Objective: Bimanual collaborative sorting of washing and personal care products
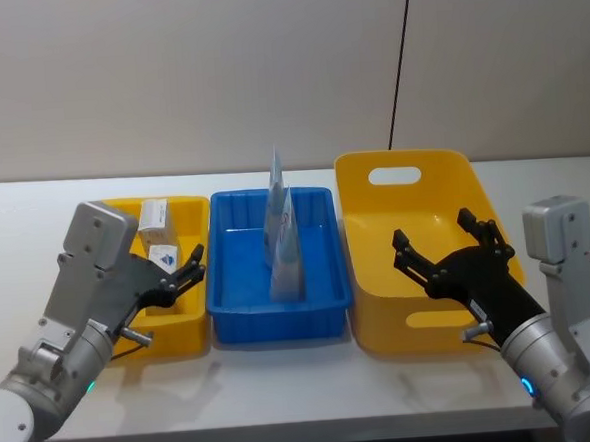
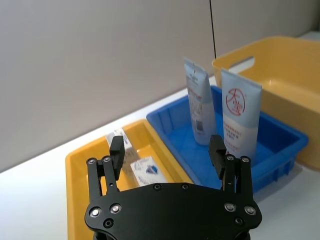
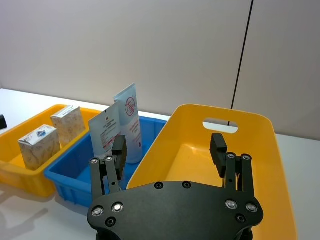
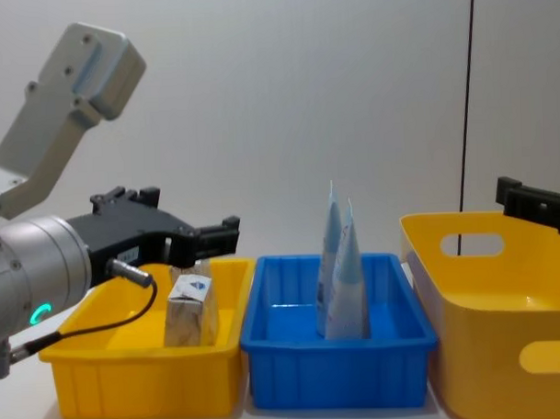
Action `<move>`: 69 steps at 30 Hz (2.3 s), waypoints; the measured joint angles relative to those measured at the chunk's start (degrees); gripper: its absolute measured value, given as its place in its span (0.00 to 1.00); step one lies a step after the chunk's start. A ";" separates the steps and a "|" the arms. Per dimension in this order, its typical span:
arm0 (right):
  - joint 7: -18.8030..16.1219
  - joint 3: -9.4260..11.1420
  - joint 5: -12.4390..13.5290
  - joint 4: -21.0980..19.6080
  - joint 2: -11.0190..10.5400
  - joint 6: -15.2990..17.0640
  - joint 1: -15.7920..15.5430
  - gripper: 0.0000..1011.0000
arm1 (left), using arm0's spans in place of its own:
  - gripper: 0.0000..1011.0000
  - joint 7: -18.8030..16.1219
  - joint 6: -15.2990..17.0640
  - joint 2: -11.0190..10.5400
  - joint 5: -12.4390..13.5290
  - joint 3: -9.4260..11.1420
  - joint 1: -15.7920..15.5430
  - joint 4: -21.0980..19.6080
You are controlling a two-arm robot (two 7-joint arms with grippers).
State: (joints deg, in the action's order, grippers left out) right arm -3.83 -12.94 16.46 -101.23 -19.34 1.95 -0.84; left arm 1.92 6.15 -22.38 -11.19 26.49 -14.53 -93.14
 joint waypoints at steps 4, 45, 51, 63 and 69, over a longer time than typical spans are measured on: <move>0.00 0.00 0.00 0.00 0.00 0.00 0.00 0.99 | 0.99 0.63 3.15 -0.32 0.02 0.21 -0.43 -0.13; 0.00 0.00 0.00 0.00 0.00 0.00 0.00 0.99 | 0.99 1.52 21.08 5.40 0.59 0.28 -8.08 10.36; 0.00 0.00 0.00 0.00 0.00 0.00 0.00 0.99 | 0.99 1.30 21.45 6.63 0.41 -0.25 -9.34 12.65; 0.00 0.00 0.00 0.00 0.00 0.00 0.00 0.99 | 0.99 2.03 21.49 8.92 0.20 -0.85 -12.52 17.86; 0.00 0.00 0.00 0.00 0.00 0.00 0.00 0.99 | 0.99 2.57 21.25 9.71 0.15 -1.05 -13.47 19.71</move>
State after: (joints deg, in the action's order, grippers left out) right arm -3.83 -12.94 16.46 -101.23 -19.33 1.95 -0.84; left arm 4.49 27.40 -12.67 -11.03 25.44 -28.00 -73.43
